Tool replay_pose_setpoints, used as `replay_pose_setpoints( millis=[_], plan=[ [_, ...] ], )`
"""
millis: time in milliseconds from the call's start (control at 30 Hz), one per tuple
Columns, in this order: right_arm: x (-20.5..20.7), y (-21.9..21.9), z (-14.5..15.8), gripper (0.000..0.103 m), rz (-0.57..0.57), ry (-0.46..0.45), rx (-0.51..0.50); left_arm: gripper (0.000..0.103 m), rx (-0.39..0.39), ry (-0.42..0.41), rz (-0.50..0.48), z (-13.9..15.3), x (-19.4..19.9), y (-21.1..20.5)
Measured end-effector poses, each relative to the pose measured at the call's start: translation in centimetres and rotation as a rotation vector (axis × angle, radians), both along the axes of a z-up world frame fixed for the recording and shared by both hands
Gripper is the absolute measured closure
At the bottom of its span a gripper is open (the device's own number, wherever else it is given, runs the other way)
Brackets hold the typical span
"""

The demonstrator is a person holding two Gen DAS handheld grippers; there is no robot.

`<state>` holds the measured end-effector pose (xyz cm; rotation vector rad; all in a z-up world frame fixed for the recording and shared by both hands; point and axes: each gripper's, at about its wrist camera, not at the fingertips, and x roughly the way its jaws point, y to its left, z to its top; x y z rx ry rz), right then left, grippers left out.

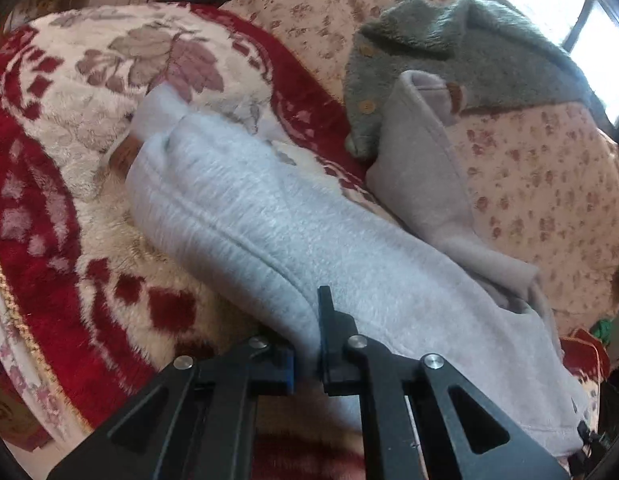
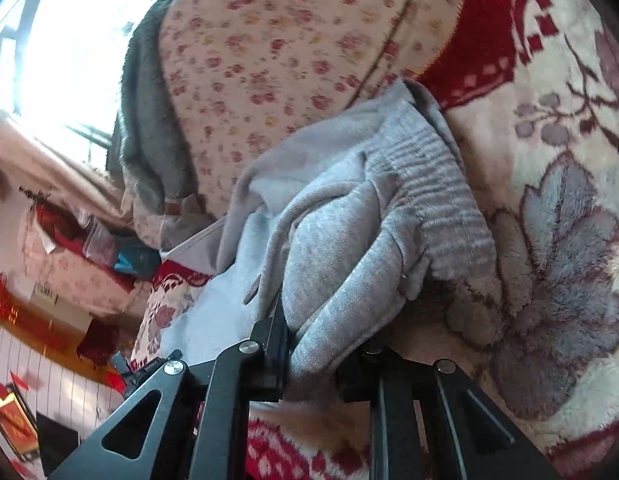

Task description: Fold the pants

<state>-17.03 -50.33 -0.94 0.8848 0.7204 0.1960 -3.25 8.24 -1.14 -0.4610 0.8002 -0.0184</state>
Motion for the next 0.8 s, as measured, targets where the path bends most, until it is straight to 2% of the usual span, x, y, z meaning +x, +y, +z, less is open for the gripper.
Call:
replay_pose_setpoints(
  millis=[167, 333, 467, 533, 600, 633, 667, 767, 800],
  plan=[
    [-3.0, -0.1, 1.0, 0.086, 0.027, 0.003, -0.021, 0.095, 0.005, -0.006, -0.046, 0.8, -2.3, 0.0],
    [-5.7, 0.2, 0.7, 0.085, 0.052, 0.029, -0.027, 0.095, 0.003, 0.016, -0.045, -0.1, -3.5, 1.2],
    [-6.3, 0.7, -1.5, 0.084, 0.049, 0.127, -0.099, 0.093, -0.012, 0.067, -0.036, -1.6, -3.5, 1.9],
    [-6.2, 0.7, -2.5, 0.078, 0.015, 0.191, -0.136, 0.087, 0.005, 0.077, -0.023, -1.6, -3.4, 1.9],
    [-6.1, 0.6, -2.7, 0.069, 0.013, 0.226, -0.179, 0.072, 0.053, 0.085, -0.005, -1.2, -3.6, 1.8],
    [-6.1, 0.5, -2.4, 0.063, 0.008, 0.251, -0.217, 0.06, 0.085, 0.092, 0.005, -1.1, -3.7, 1.8],
    [-6.1, 0.3, -2.0, 0.052, 0.0, 0.264, -0.249, 0.05, 0.115, 0.097, 0.018, -0.8, -3.8, 1.9],
    [-6.6, -0.9, -0.3, 0.037, -0.048, 0.273, -0.34, 0.042, 0.136, 0.086, 0.038, 0.1, -4.3, 2.3],
    [-6.9, -1.4, 0.6, 0.037, -0.08, 0.265, -0.386, 0.039, 0.139, 0.081, 0.039, 0.5, -4.5, 2.4]
  ],
)
